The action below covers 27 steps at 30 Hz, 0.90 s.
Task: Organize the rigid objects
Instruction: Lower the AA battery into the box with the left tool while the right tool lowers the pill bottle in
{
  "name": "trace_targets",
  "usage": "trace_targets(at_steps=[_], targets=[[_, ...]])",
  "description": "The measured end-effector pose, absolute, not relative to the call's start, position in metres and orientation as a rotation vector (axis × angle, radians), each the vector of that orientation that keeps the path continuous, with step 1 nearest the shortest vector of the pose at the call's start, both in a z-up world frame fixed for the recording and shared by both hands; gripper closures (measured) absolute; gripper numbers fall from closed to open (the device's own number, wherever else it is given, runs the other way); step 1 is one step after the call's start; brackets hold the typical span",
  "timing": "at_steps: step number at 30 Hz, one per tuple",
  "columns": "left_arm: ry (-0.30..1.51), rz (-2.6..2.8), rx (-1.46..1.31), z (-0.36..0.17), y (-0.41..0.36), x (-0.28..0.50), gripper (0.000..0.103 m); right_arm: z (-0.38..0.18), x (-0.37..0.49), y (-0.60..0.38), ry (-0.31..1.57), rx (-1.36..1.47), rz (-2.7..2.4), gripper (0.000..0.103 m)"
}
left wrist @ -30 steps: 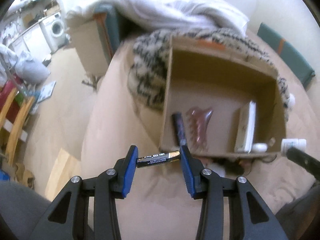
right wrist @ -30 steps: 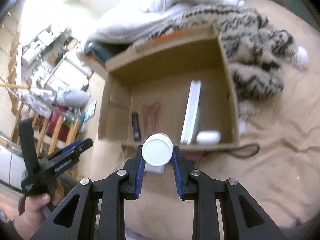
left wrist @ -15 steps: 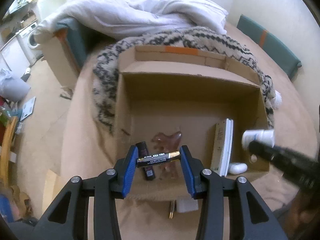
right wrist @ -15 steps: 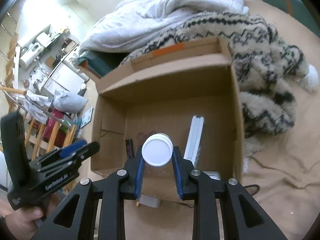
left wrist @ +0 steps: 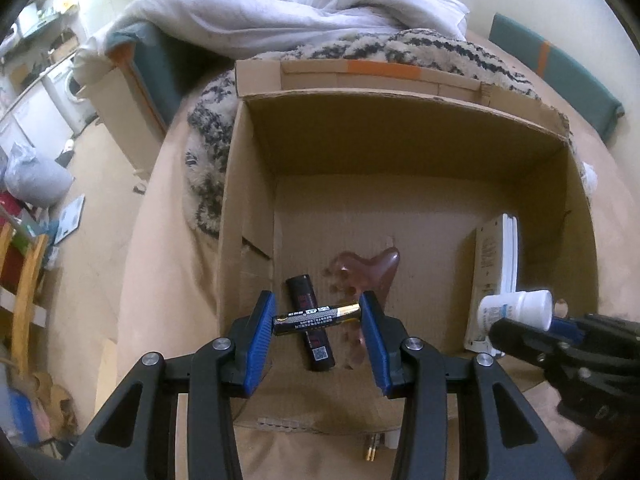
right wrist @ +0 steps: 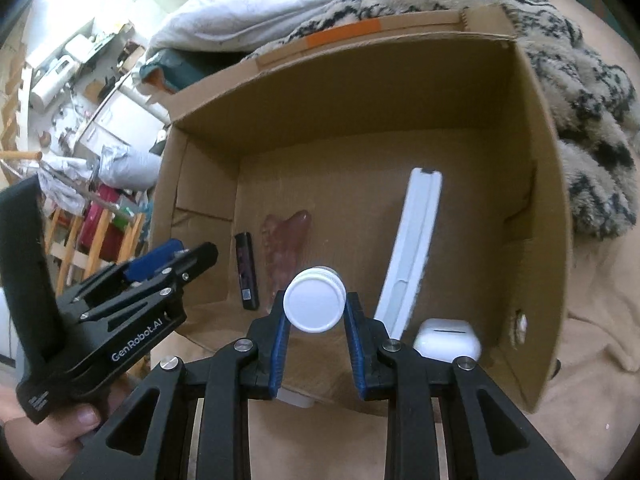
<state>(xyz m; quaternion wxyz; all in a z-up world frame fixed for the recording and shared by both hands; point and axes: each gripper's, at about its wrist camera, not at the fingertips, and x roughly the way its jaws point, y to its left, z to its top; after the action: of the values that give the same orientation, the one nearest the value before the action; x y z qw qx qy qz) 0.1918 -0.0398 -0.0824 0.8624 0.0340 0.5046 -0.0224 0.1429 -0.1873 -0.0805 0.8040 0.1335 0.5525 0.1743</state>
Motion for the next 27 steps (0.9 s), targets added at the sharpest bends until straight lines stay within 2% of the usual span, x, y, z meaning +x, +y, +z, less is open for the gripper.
trace_targets(at_steps=[14,27], targets=[[1.079,-0.033,0.091,-0.091,-0.042,0.193,0.064,-0.094,0.143,-0.179,1.243,0.253,0.365,0.075],[1.066,-0.022,0.096,-0.087,-0.038,0.191,0.063,-0.087,0.143,-0.183,1.2,0.266,0.338,0.075]])
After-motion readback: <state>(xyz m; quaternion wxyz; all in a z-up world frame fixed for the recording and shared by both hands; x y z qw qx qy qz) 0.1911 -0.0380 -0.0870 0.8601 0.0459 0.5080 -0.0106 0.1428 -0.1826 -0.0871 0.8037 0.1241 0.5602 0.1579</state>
